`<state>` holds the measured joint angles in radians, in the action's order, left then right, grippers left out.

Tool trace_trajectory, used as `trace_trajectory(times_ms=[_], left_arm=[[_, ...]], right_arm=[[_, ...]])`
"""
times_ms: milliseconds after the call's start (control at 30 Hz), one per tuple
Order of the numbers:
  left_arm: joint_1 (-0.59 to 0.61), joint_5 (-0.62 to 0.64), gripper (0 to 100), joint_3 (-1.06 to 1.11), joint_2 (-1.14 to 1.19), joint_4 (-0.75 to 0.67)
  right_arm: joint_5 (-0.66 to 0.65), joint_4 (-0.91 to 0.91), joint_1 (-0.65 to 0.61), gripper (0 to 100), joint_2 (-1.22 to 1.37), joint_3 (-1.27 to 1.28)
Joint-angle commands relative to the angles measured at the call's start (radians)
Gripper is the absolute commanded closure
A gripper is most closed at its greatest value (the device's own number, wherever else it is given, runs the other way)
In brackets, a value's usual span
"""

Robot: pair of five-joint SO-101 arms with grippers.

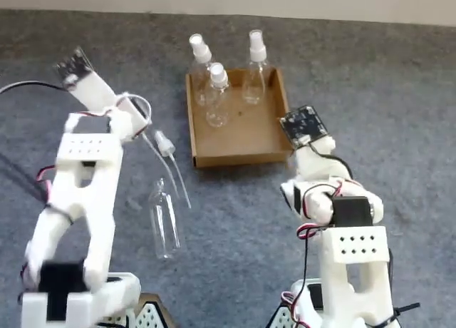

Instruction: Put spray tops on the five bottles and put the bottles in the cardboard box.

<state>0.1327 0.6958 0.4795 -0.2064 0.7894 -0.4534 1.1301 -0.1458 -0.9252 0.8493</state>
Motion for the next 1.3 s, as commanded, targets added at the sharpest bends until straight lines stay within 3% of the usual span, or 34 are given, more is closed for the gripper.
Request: trace_trajectory(times_ms=[0, 167, 333, 467, 600, 800, 1067, 1267], left_arm=[[0.016, -0.071, 99, -0.038, -0.257, -0.023], [0.012, -0.18, 99, -0.101, -0.541, -0.02], [-0.007, -0.238, 99, -0.205, -0.743, 0.058], [-0.122, -0.236, 99, -0.326, -0.757, 0.15], [-0.292, -0.235, 99, -0.374, -0.757, 0.141], [-0.478, -0.238, 99, -0.302, -0.756, -0.051], [-0.572, -0.239, 99, -0.105, -0.753, -0.216], [-0.575, -0.241, 99, -0.088, -0.665, -0.233]], right_arm=[[0.018, -0.134, -0.093, 99.4, -0.033, -0.07], [0.215, -0.298, -0.232, 99.5, -0.059, -0.067], [0.27, -0.558, -0.323, 99.5, -0.239, 0.111], [0.27, -0.69, -0.4, 99.5, -0.423, 0.341], [0.27, -0.697, -0.43, 99.5, -0.607, 0.519], [0.27, -0.622, -0.435, 99.5, -0.816, 0.642], [0.27, -0.552, -0.467, 99.5, -0.911, 0.651], [0.27, -0.55, -0.467, 99.5, -0.911, 0.648]])
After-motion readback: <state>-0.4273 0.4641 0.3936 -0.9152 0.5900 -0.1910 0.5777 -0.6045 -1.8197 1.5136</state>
